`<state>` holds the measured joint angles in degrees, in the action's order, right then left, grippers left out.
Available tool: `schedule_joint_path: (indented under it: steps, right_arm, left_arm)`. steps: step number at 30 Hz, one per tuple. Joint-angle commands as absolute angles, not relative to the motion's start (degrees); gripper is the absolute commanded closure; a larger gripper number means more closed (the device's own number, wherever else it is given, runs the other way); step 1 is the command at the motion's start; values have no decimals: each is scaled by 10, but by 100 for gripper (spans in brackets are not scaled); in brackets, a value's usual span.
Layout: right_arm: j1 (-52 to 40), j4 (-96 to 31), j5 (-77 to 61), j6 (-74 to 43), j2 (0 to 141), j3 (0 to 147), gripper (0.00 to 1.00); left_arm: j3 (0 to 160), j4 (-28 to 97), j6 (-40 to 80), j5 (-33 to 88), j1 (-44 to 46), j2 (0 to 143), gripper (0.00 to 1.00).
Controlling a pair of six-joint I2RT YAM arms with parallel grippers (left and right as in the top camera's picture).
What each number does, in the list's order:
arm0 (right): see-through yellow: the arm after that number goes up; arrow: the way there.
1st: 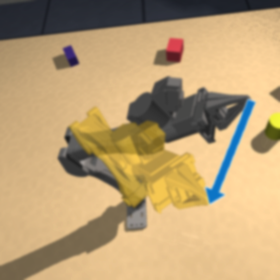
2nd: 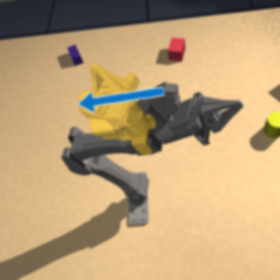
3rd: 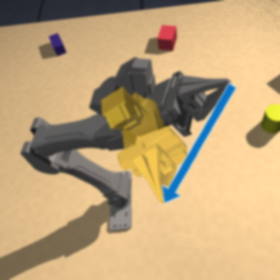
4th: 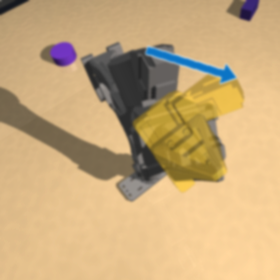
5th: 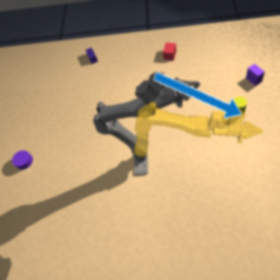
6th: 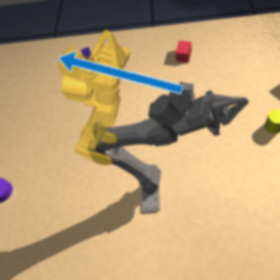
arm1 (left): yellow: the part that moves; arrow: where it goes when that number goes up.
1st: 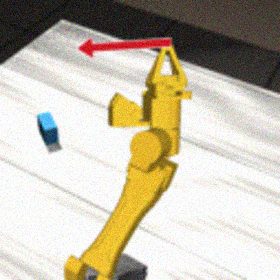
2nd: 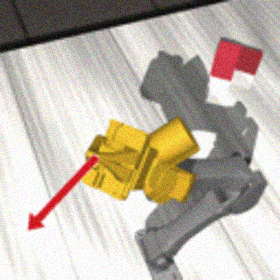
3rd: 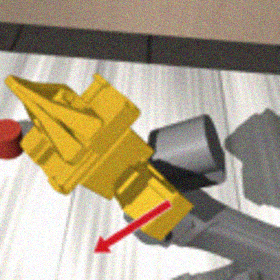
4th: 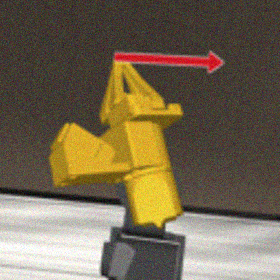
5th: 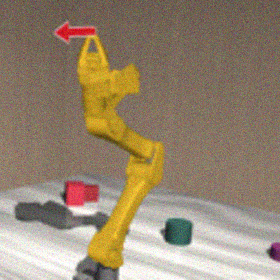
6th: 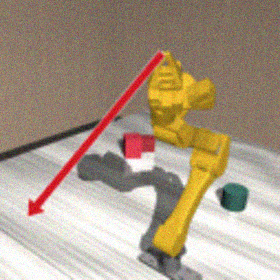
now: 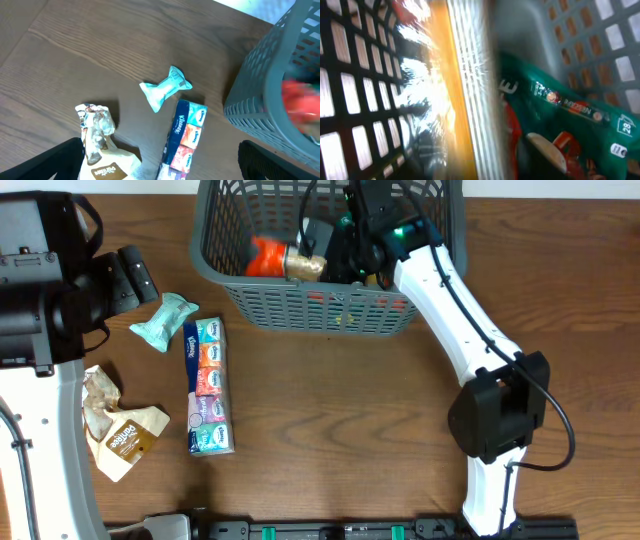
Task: Pack container
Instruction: 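Carry the spaghetti pack into the basket and open the right gripper, then retract the right arm and grasp the Kleenex tissue packs with the left gripper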
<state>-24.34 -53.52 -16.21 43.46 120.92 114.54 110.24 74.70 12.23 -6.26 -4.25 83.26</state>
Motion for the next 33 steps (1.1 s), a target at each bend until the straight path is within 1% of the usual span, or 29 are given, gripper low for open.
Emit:
schedule_joint_path:
  steps: [1,3,5,6,7,10,14,16,17,18,22,25,28,30,33]
  right_arm:
    - [-242,-550,-169,438,1210,1167,53]
    - [-242,-555,-169,437,1205,1167,38]
    - [-242,-555,-170,437,1197,1167,19]
    - [-242,-552,-170,437,1191,1168,8]
    - [-242,-550,-170,432,1186,1170,1]
    - [-234,-532,-169,379,1163,1191,1]
    - [-203,-515,-169,286,1129,1234,1]
    - [-175,-515,-155,219,1112,1258,1]
    - [-156,-518,-138,171,1104,1270,1]
    - [-126,-529,-119,96,1091,1281,1]
    - [-34,-598,-119,-21,1054,1285,1]
    - [33,-670,-121,-51,1039,1285,1]
    - [102,-752,-120,-53,1037,1285,1]
    - [139,-788,-120,-53,1039,1280,1]
    - [175,-807,-120,-51,1039,1264,1]
  left_arm:
    - [1100,748,126,-67,-44,835,1]
    - [1100,748,126,-67,-44,835,1]
    - [1100,748,126,-67,-44,835,1]
    - [1100,750,126,-67,-44,835,1]
    - [1100,753,125,-67,-44,835,1]
    - [1100,759,86,-65,-44,835,1]
    - [1103,762,82,-65,-44,835,1]
    - [1105,763,82,-65,-44,835,2]
    - [1105,765,82,-64,-44,834,2]
    - [1105,775,82,-64,-44,834,1]
    - [1105,806,75,-65,-44,834,1]
    - [1102,817,76,-65,-44,834,1]
    - [1084,816,75,-65,-44,834,1]
    - [1060,813,76,-65,-44,834,1]
    - [1002,796,76,-65,-39,834,1]
